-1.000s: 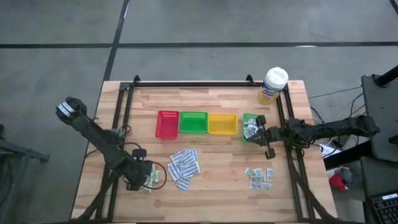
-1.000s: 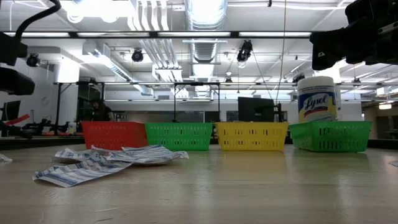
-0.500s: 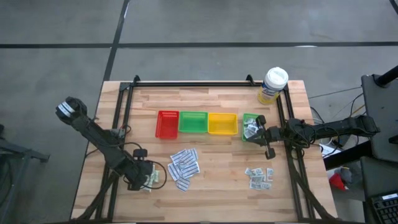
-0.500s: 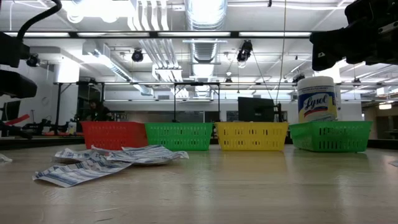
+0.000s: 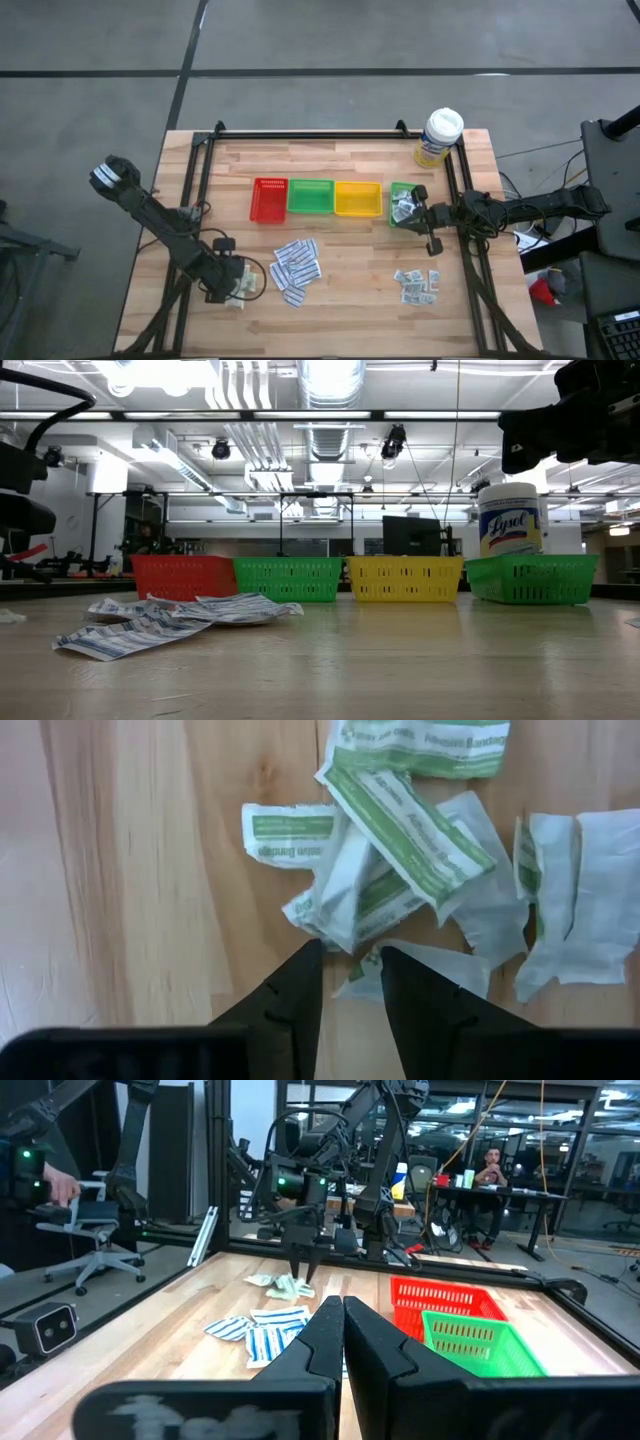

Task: Pick & Place First Aid Supplies
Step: Put the green bandage into the left green bin

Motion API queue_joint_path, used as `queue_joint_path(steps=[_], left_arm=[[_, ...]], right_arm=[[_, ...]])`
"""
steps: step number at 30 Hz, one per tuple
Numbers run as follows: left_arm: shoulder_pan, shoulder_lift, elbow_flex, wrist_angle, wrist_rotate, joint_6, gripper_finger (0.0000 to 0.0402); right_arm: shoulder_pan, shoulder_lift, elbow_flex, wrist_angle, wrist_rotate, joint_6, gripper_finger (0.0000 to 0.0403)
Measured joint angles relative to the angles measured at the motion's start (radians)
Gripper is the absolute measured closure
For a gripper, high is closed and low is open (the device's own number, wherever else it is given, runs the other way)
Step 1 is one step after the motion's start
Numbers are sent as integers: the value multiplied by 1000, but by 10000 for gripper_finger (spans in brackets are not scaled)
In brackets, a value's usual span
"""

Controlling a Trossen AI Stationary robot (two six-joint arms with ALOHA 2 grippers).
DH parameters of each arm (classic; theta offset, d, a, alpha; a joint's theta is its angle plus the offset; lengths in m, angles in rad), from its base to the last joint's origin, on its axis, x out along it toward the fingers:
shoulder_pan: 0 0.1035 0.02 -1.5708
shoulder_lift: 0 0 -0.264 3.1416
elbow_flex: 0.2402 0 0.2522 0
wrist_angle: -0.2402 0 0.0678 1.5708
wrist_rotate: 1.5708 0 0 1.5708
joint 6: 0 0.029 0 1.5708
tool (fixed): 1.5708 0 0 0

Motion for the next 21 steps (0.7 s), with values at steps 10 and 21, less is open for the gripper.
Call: queue_joint_path(steps=[10, 21], left_arm=[[0, 0, 0, -14, 6, -3, 294], [0, 0, 0, -31, 5, -24, 331]], right_arm=[[0, 1, 0, 0, 0, 0, 394], [0, 1, 0, 0, 0, 5, 394]])
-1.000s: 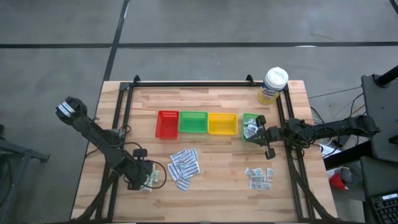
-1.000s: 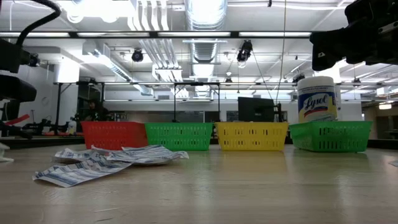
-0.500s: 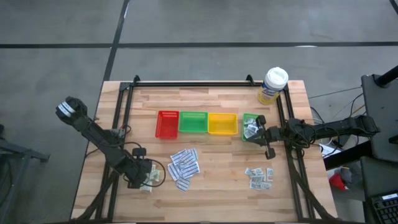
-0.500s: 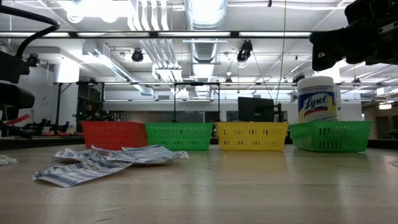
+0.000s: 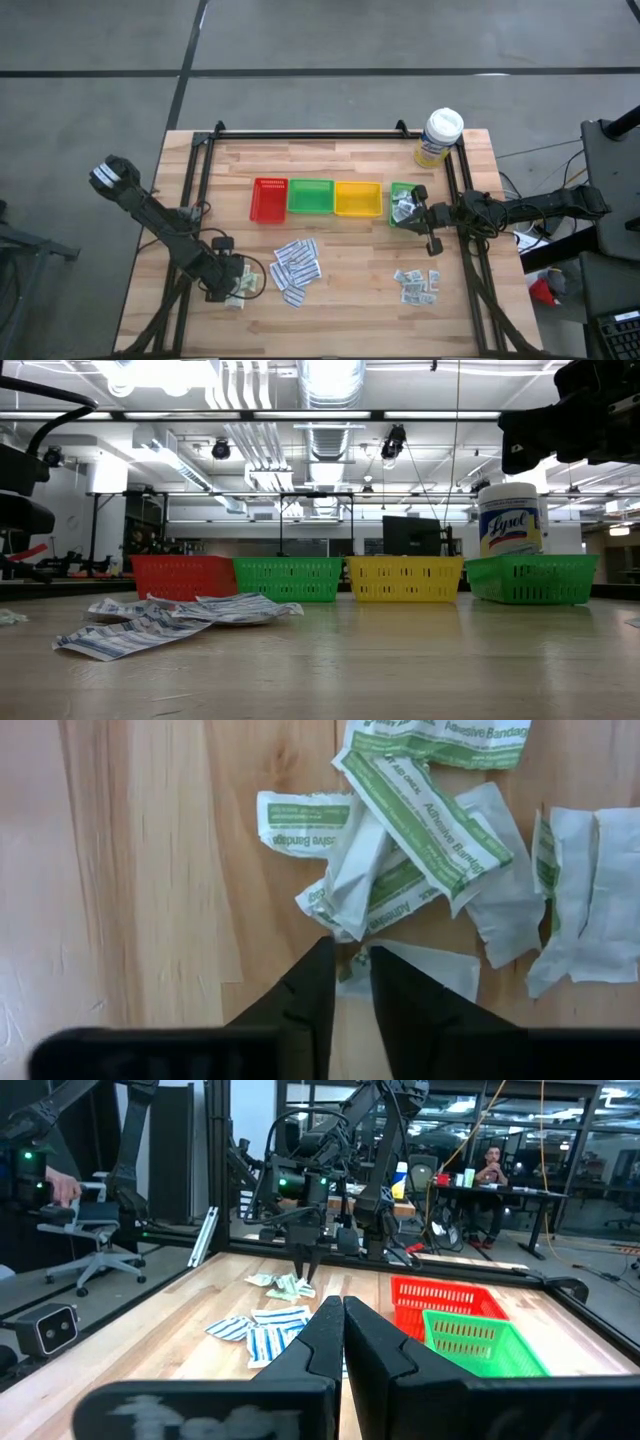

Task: Pick & Place First Aid Supplies
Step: Put the green bandage into the left green bin

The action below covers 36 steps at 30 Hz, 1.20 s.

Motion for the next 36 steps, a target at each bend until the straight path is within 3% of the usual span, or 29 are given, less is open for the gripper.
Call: queue_joint_path(steps=[7, 16, 21, 26, 33, 36], left_arm=[[0, 0, 1, -17, -8, -27, 396], [-1, -12, 4, -121, 4, -96, 401], [-1, -12, 64, -311, 4, -149, 401], [0, -14, 146, -459, -71, -170, 401], [0, -18, 185, -476, -117, -184, 401], [0, -21, 207, -474, -212, -203, 401]], right_arm=[[0, 0, 0, 0, 0, 2, 394], [0, -1, 0, 0, 0, 2, 394], [0, -1, 0, 0, 0, 0, 394], [0, -1, 0, 0, 0, 0, 394], [0, -1, 0, 0, 0, -1, 394], [0, -1, 0, 0, 0, -1, 394]])
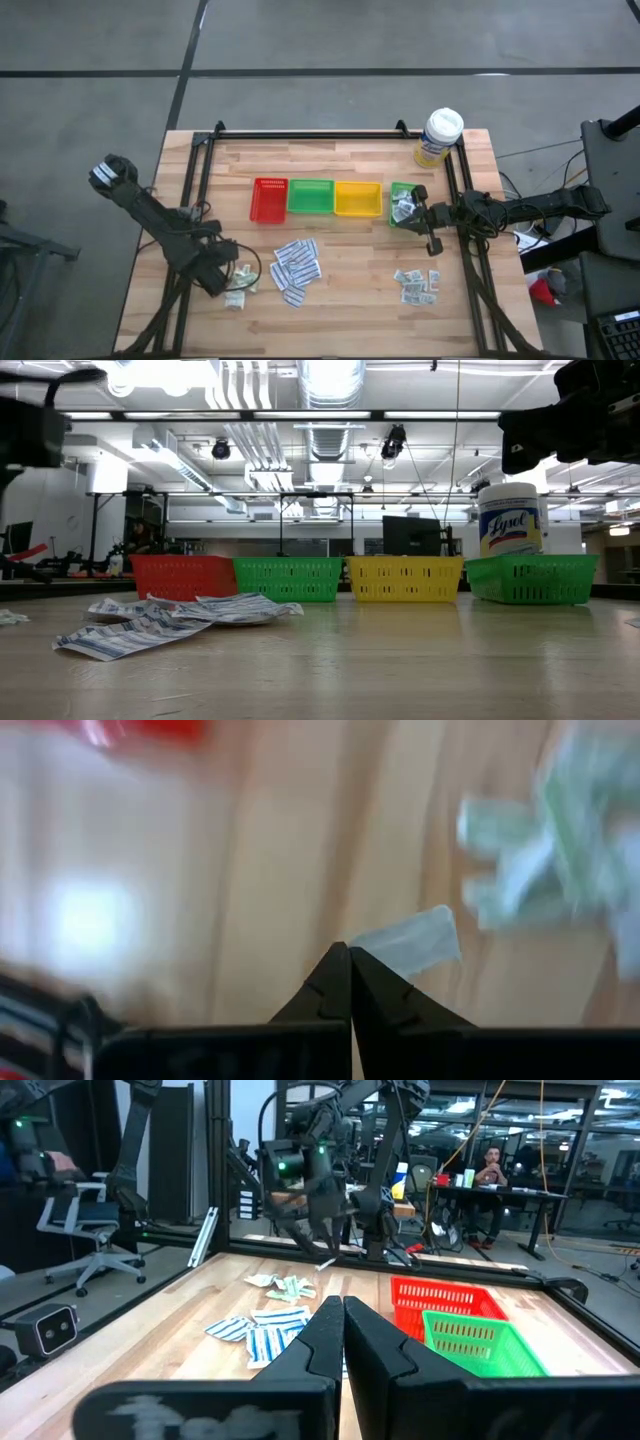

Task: Pick & Place First Aid Supplies
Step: Put the green bandage into the left green bin

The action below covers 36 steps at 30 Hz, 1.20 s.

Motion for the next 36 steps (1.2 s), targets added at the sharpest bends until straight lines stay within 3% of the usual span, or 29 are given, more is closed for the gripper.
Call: queue_joint_path(steps=[5, 9, 15, 21, 30, 36], left_arm=[[0, -49, 48, 75, -300, 1, 401], [0, -118, 44, 239, -512, 116, 401], [0, -202, -2, 493, -642, 334, 401], [0, -259, -92, 869, -616, 627, 401], [0, -291, -292, 1596, -353, 1015, 401], [5, -292, -427, 1988, -185, 1114, 402]], right_arm=[[0, 0, 0, 0, 0, 0, 394], [0, 0, 0, 0, 0, -1, 394], [0, 0, 0, 1, 0, -9, 394], [0, 1, 0, 1, 0, -34, 394], [0, 1, 0, 1, 0, -35, 394], [0, 1, 0, 1, 0, -35, 394]])
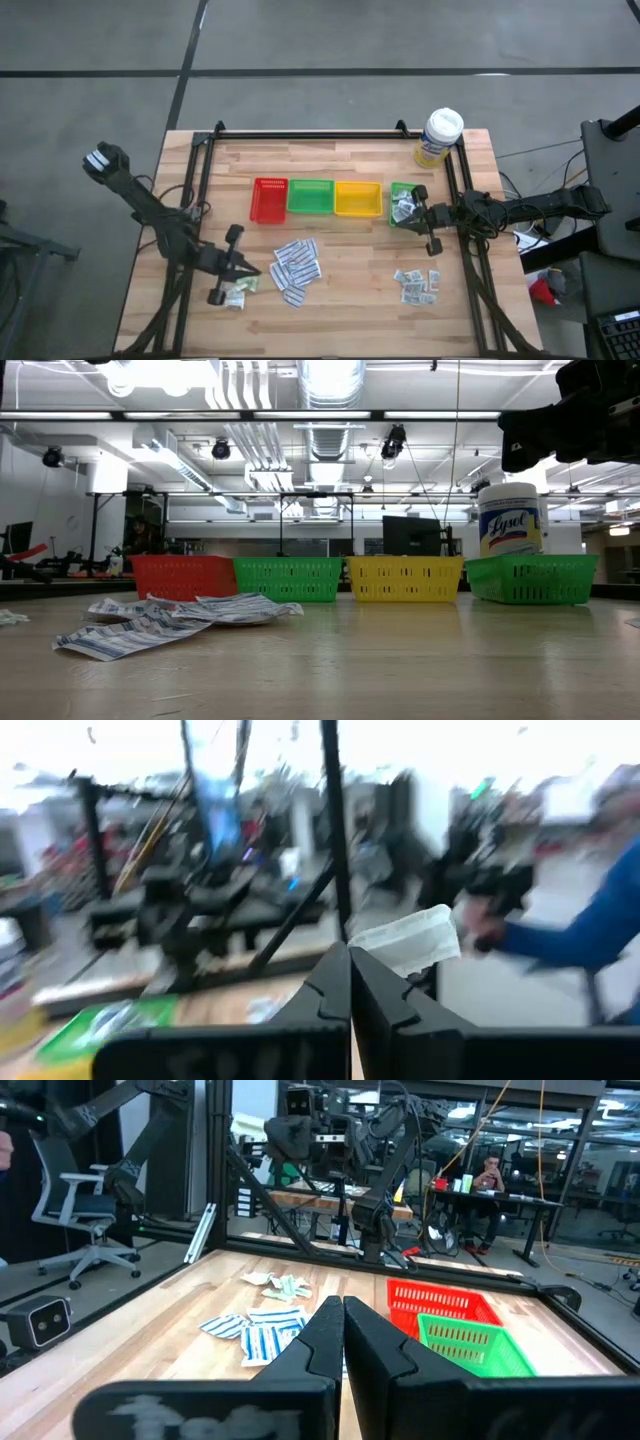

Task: Pick & Place First Aid Supplies
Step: Put the green bandage into the left green bin

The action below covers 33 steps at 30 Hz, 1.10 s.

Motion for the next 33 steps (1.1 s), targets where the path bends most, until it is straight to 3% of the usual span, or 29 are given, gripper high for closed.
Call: queue_joint_path(steps=[5, 9, 11, 14, 17, 20, 23, 33], left_arm=[[1, 0, -68, 182, 50, 17, 402], [1, 0, -77, 184, 47, 14, 402], [1, 1, -67, 136, -17, -3, 401], [6, 2, -24, -71, -187, -84, 401], [33, 2, 60, -396, -287, -223, 401], [81, 26, 168, -704, -307, -336, 401], [132, 79, 271, -901, -309, -345, 401], [343, 347, 534, -1234, -283, -131, 401]], right_arm=[[0, -1, 0, 0, 0, 0, 394], [0, -1, 0, -1, 0, 0, 394], [0, -1, 0, 0, 0, 0, 394], [0, -1, 0, 0, 0, 0, 394], [0, -1, 0, 0, 0, 0, 394], [0, -1, 0, -1, 0, 0, 394], [0, -1, 0, -1, 0, 0, 394], [0, -1, 0, -1, 0, 0, 394]])
